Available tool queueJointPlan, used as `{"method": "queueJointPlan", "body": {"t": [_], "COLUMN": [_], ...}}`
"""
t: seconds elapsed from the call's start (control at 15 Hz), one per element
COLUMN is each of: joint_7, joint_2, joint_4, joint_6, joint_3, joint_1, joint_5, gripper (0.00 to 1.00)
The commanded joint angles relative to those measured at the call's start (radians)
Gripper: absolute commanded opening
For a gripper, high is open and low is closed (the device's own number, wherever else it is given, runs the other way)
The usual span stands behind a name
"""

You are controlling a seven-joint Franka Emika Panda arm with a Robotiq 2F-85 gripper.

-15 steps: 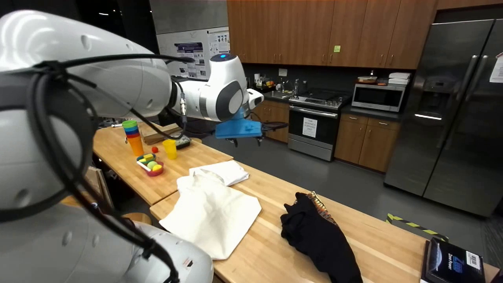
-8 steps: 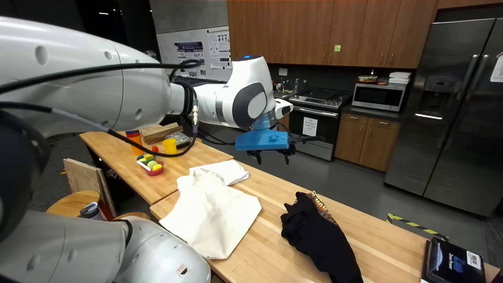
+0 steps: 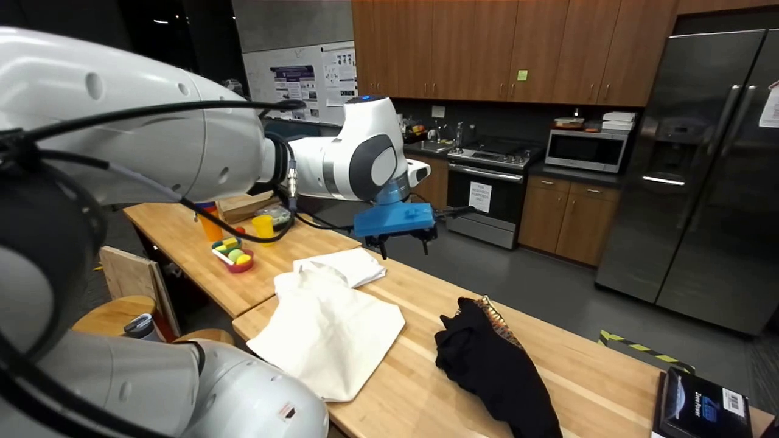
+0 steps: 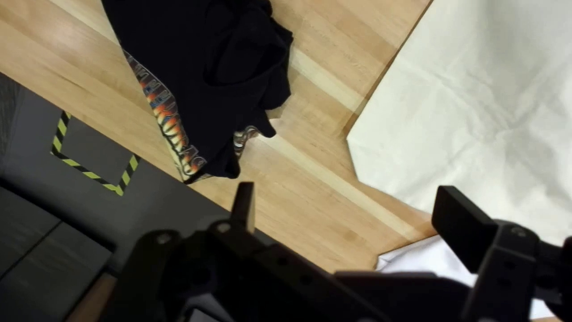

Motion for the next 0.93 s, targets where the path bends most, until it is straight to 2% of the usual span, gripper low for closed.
{"method": "queueJointPlan", "body": {"t": [0.0,0.2,0.4,0.73,0.8,0.87], "joint_7": [-0.097,-0.125,0.018,0.286,0.204,0.235], "joint_2": [0.050,0.120,0.230,0.305,0.294,0.303], "joint_4": [-0.042,-0.107,-0.133,-0.136,-0.145,-0.144], "joint_6": [-0.015,-0.032,-0.004,-0.007,-0.016,-0.014], "joint_3": [-0.008,0.006,0.058,0.072,0.062,0.062], "joint_1": [0.075,0.086,0.005,-0.088,-0.058,-0.070], "joint_5": [-0.004,-0.038,-0.160,-0.241,-0.216,-0.221], "gripper": [1.00,1.00,1.00,1.00,1.00,1.00]}}
